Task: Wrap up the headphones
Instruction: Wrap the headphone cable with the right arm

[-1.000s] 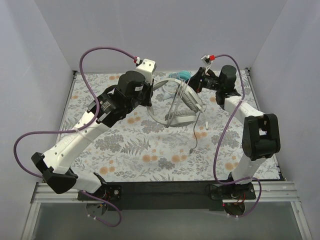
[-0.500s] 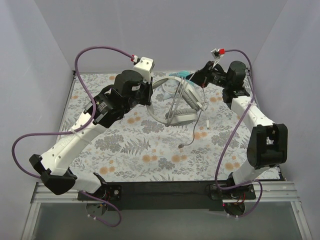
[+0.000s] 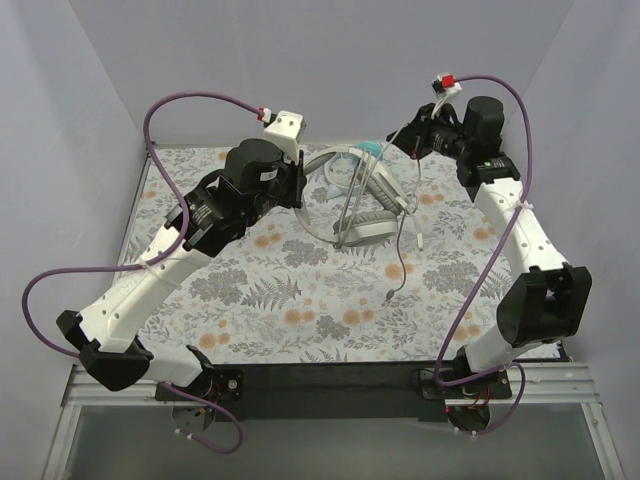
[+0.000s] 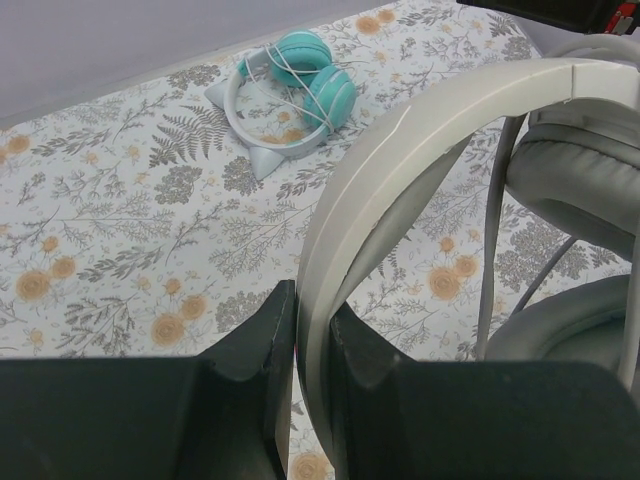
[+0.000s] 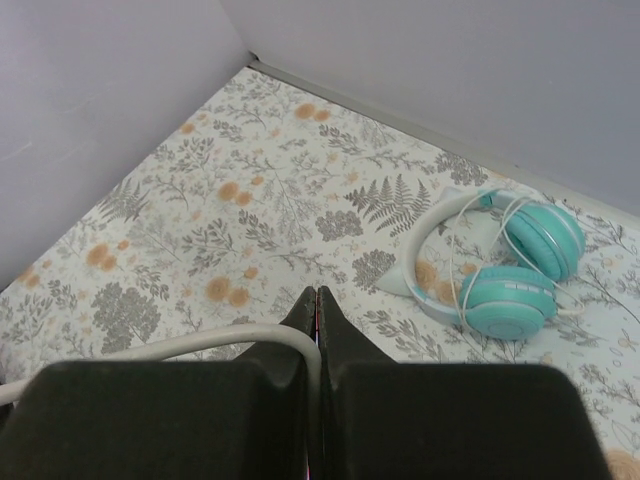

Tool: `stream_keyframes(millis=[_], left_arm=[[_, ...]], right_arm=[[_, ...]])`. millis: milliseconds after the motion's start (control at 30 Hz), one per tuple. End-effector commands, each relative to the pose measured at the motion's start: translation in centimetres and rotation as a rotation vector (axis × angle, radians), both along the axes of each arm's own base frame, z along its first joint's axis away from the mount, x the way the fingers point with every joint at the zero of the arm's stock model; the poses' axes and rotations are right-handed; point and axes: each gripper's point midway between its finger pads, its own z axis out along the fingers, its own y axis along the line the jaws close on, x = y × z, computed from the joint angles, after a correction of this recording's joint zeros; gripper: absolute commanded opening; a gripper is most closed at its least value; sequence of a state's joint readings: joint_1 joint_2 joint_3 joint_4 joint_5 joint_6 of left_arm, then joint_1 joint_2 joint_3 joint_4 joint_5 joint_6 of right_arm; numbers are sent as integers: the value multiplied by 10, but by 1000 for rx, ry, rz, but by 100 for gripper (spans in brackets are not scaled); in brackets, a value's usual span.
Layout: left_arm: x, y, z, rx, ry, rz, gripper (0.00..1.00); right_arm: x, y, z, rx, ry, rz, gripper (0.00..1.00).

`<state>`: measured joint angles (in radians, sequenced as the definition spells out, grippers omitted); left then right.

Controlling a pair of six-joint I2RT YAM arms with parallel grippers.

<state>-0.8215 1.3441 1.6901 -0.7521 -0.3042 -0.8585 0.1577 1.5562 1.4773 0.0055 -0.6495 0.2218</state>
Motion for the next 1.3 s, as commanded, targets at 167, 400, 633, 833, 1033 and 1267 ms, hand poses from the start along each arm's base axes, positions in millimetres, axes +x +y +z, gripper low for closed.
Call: stream_keyframes(millis=[167,400,633,833,1033,1267], left_arm=[[-17,9,65,-171,-132,-15,0],[-8,14,55,-139,-127,38,0],[1,27,51,-108,-125,133,0],[6,32,47,-84,-119,175,0],[10,38,42,-52,-120,218,0],[14,44,40,-35,-121,265,0]], right_arm=[[16,-36,-4,-149,87,-209,1],[9,-41,14,-210,75,-262,1],[4,-45,15,-278,81,-306,1],[0,-45,21,-308,68,-326,1],[0,-51,23,-375,64,-369,1],[-4,-46,26,-390,55,-365,1]])
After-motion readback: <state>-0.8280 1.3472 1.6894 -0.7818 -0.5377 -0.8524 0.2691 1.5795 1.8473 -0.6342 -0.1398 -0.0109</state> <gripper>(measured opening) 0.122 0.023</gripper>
